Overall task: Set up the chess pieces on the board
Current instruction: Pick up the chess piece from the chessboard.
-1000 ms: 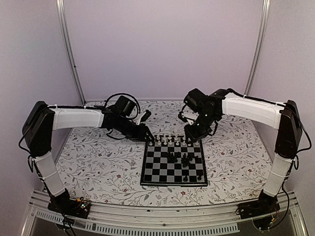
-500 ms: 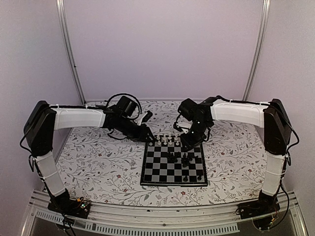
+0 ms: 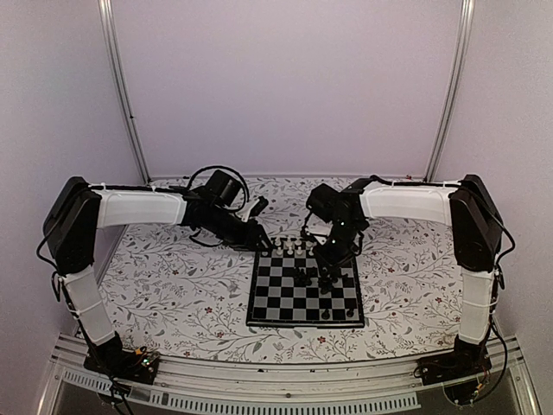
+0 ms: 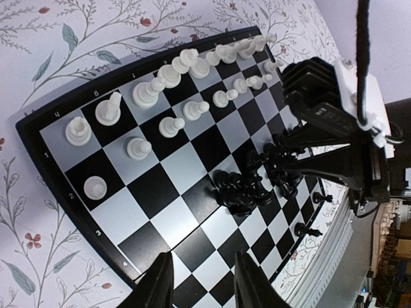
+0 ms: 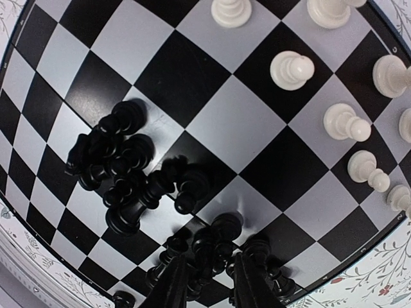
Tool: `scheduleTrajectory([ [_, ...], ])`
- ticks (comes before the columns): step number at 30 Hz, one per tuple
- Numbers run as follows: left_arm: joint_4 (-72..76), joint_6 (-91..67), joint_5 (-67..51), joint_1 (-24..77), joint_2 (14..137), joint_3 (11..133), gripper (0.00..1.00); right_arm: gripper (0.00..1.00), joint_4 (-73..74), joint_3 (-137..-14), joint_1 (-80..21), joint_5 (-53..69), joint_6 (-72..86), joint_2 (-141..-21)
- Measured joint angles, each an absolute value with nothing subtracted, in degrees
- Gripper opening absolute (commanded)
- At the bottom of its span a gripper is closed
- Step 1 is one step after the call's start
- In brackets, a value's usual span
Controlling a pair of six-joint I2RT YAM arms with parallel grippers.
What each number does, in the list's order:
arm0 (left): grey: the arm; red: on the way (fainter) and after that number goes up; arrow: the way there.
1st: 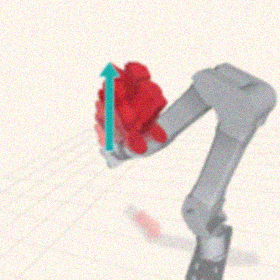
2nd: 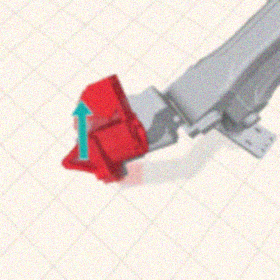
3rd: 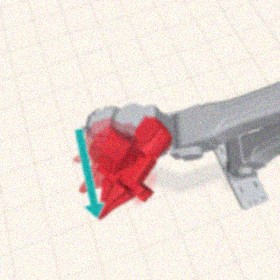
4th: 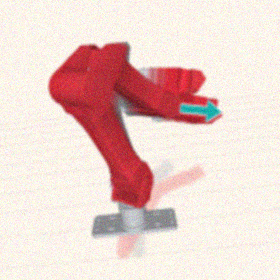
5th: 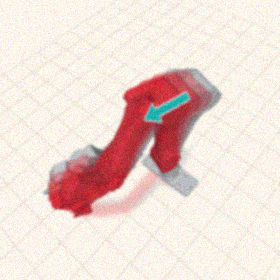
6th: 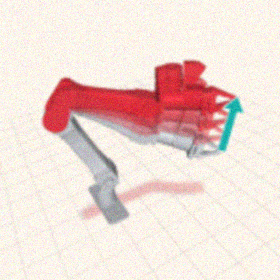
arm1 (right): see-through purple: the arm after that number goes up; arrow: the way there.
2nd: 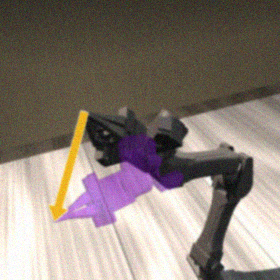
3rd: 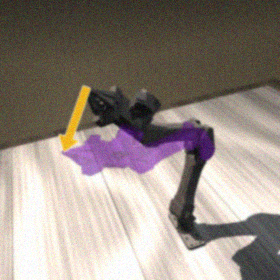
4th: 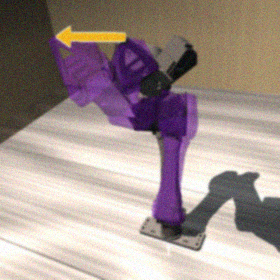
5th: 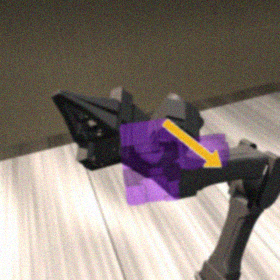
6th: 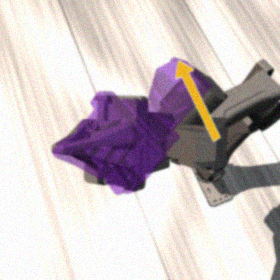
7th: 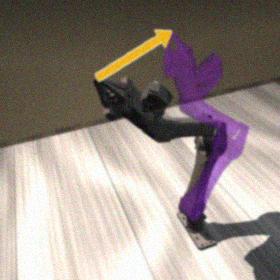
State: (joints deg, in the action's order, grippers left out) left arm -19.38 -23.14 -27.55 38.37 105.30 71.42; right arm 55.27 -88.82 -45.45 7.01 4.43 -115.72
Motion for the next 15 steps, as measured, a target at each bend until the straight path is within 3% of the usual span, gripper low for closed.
scheduleTrajectory([
  [9, -19.33, -23.16, -27.55, 38.37, 105.47, 71.4, 0.35, 0.09, 55.53, -88.82, -46.63, 7.29, 4.45, -115.74],
  [15, -19.33, -23.16, -27.53, 38.37, 105.47, 71.31, 0.35, 0.04, 57.89, -90.19, -46.65, 5.67, 4.69, -115.74],
])
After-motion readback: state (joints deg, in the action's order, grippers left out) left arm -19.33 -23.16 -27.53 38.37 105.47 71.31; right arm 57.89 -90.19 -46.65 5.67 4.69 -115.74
